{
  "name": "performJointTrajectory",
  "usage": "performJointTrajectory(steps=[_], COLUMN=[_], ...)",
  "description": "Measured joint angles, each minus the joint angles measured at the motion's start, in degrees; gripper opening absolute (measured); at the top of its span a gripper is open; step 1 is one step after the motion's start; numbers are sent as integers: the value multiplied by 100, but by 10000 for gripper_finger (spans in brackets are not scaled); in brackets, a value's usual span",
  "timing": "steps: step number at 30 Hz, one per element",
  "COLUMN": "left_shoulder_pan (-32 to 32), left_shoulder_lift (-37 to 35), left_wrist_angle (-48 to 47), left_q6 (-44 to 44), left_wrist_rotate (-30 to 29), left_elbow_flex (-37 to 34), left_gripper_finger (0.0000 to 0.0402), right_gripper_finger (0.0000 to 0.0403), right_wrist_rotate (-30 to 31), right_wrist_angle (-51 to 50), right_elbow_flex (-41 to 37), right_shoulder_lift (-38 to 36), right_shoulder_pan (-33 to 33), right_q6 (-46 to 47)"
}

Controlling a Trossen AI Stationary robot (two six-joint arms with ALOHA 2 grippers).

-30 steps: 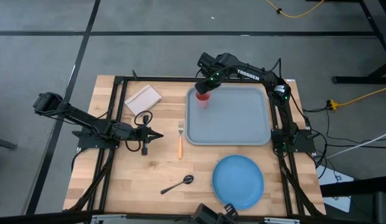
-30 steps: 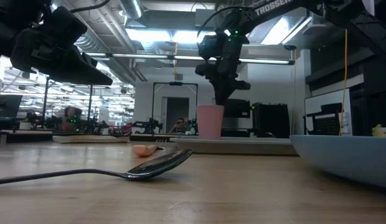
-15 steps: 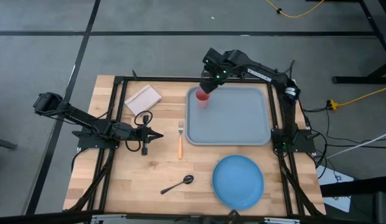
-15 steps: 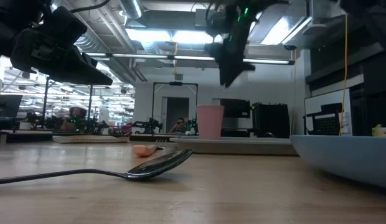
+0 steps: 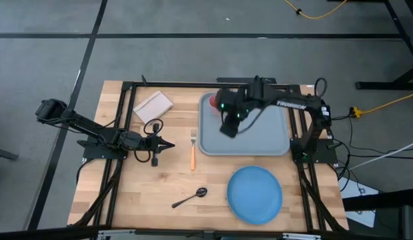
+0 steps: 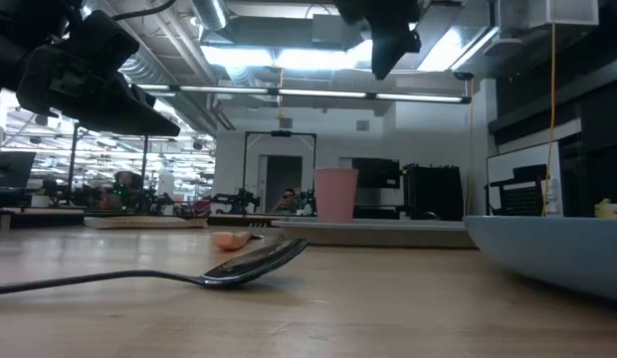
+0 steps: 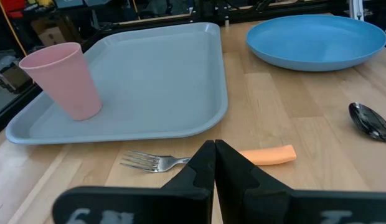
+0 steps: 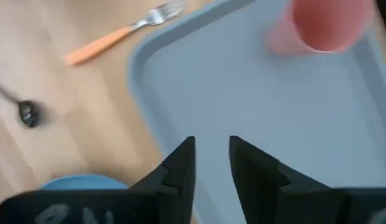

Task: Pick and place plate/cup/fork/spoon on tray
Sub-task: Put the blue plate on the gray serving tray to the bottom right of the pink cup

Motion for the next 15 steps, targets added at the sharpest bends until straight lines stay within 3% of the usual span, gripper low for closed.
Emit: performJointTrajectory(steps=[5,10,15], left_shoulder_pan=[2,0,2], left_shoulder_lift=[1,0,0], left_wrist_angle=[1,1,1], left_q6=[0,0,0], left_wrist_rotate=[-2,-1,-2], left_elbow_flex=[1,0,1], left_gripper_finger=[0,0,0], right_gripper_finger=[101,101,101], right_wrist_rotate=[-150,-767,-799], right_wrist_angle=[20,-217,-211], right_elbow_flex=[1,0,0], right_shoulder_lift=[33,39,39], right_shoulder_pan=[664,1261,1870], right_q6=[305,360,625])
